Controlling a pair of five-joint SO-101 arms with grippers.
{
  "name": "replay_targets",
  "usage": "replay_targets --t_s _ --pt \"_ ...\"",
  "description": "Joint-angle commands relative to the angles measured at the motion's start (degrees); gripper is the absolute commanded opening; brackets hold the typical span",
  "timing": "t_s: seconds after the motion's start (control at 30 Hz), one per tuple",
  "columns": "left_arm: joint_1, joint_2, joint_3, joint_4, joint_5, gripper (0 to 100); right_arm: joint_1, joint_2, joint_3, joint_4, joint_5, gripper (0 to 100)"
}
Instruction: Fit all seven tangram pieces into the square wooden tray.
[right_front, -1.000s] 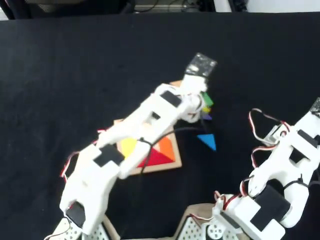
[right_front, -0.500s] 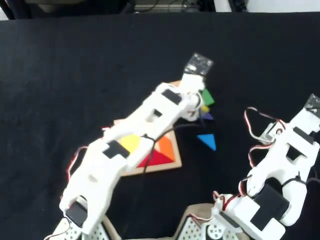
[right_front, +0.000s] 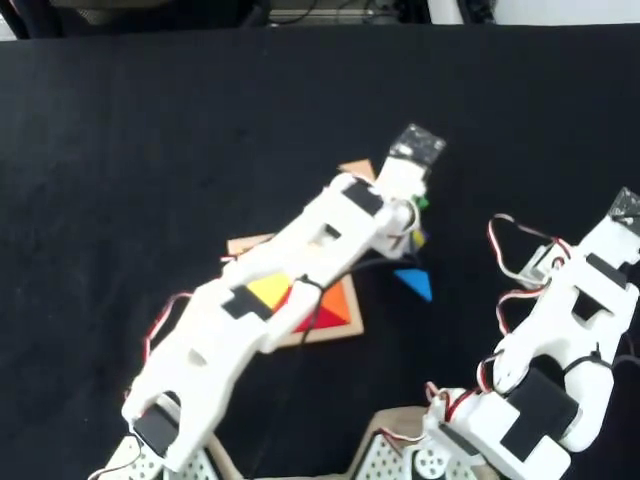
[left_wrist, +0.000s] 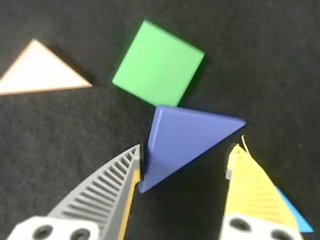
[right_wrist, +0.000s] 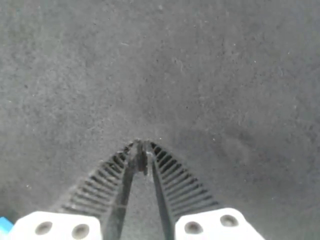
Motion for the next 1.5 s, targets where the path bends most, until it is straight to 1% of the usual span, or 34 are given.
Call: replay_targets --t_s 0.0,0.13,0.33,0.63,0.73,0.93,0.97,1.1,1.17,1.4,1.47 --pt "0.75 0.62 -5.85 -0.35 -0.35 28 -0.7 -0.13 -2.42 -1.14 0.0 1.2" --pt "-1.71 4.92 -12.26 0.18 -0.18 28 -0.79 -0.13 -2.42 -1.14 0.0 1.2" --pt "-0.84 10.37 -23.08 6.42 -0.35 28 -0.79 -0.13 -2.42 -1.23 0.0 1.1" --pt "-0.31 20.13 -37.41 7.47 -0.35 28 -0.79 -0.13 -2.42 -1.23 0.26 1.1" --pt "-0.31 21.98 -41.36 10.02 -0.35 28 -1.76 -0.13 -2.42 -1.23 2.02 1.1" --pt "0.4 24.97 -47.87 15.38 -0.44 27 -2.73 -0.13 -0.4 -4.13 2.02 1.1" --pt "0.66 25.32 -48.66 16.35 -0.44 25 -2.64 -0.13 -0.31 -4.31 2.02 1.1" --pt "2.24 26.29 -51.38 19.69 -0.44 14 -2.55 -0.13 -0.31 -4.22 2.02 1.1" --pt "2.77 26.81 -52.18 20.66 -0.44 10 -2.55 -0.13 -0.31 -4.22 2.02 1.1" --pt "2.51 27.08 -53.76 21.45 -0.18 10 -2.55 -0.13 -0.31 -4.22 2.02 1.1" --pt "2.42 26.64 -54.46 23.65 -0.09 10 -2.55 -0.13 -0.31 -4.31 2.02 1.1"
